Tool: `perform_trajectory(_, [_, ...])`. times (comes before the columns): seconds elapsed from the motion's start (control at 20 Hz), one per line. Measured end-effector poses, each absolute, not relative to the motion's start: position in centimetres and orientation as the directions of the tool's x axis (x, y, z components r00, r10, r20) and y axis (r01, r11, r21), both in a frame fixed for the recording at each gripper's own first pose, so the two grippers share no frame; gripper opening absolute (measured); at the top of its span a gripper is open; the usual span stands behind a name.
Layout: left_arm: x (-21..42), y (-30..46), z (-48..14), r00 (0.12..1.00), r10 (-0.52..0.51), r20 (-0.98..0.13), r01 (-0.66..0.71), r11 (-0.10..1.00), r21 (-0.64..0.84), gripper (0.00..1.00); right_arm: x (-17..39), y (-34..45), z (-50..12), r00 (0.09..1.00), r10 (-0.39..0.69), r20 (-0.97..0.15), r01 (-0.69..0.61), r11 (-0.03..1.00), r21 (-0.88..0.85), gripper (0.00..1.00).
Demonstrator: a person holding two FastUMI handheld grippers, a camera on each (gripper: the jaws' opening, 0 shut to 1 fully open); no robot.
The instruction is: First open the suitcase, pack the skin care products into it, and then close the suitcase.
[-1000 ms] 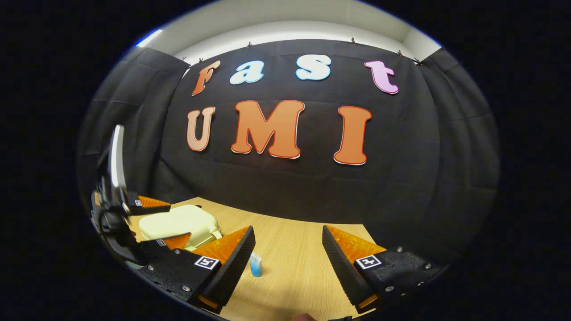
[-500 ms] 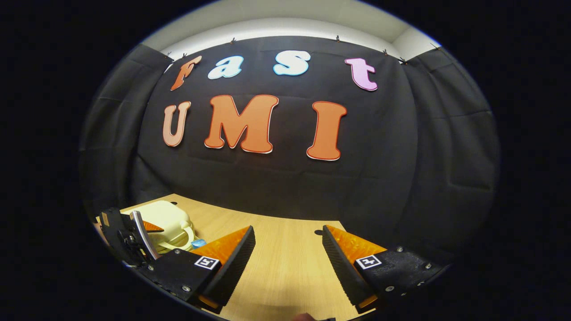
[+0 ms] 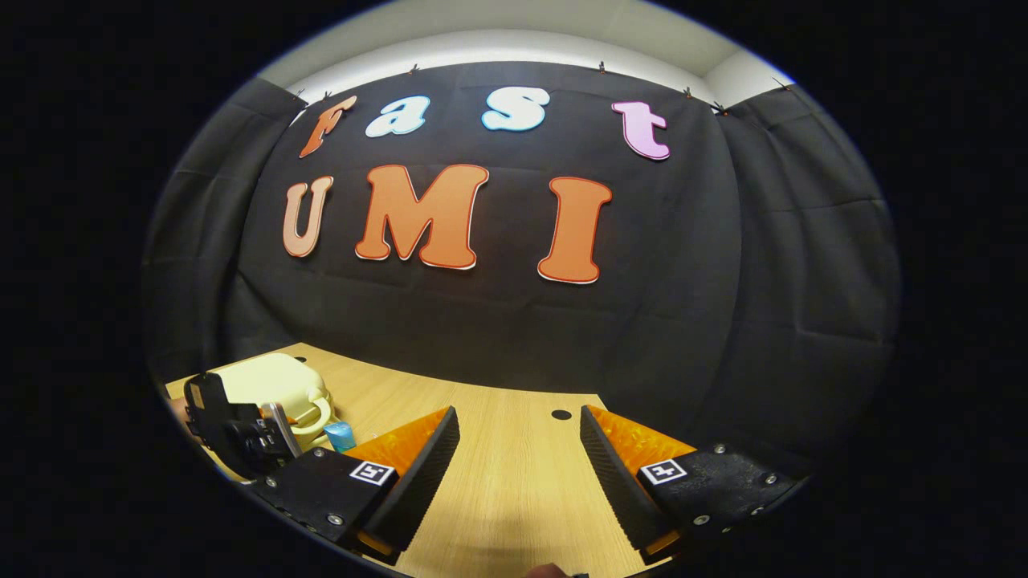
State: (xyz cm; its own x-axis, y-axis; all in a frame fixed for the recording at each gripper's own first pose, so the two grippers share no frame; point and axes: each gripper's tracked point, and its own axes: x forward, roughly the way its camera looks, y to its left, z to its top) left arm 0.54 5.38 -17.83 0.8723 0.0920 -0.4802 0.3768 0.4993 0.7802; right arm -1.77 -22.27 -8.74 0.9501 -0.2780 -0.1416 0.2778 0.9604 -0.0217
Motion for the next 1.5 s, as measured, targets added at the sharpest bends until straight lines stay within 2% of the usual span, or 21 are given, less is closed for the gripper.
perform_trajectory(0.3, [1.3,7.6,-10.6,0.909,0.083,-0.408,0.228,0.721,0.655,0.05,-0.8,-21.6,-8.9,0.954,-0.263,-0.145,0.263,0.965,-0.02,0.95])
perform_trajectory(0.6, [2.1,13.8,-3.3,0.935,0.164,-0.315,0.009,0.876,0.483,0.06,1.2,-18.6,-8.9,0.967,-0.203,-0.154,0.201,0.979,-0.025,0.96])
perform_trajectory(1.1, [1.2,27.8,2.2,0.912,0.331,-0.241,-0.213,0.887,0.41,0.05,5.1,-13.4,-7.1,0.977,-0.145,-0.158,0.144,0.989,-0.021,0.95])
perform_trajectory(1.5, [-0.2,40.8,1.1,0.856,0.432,-0.283,-0.311,0.869,0.384,0.05,8.5,-7.7,-7.1,0.975,-0.114,-0.189,0.119,0.993,0.016,0.96])
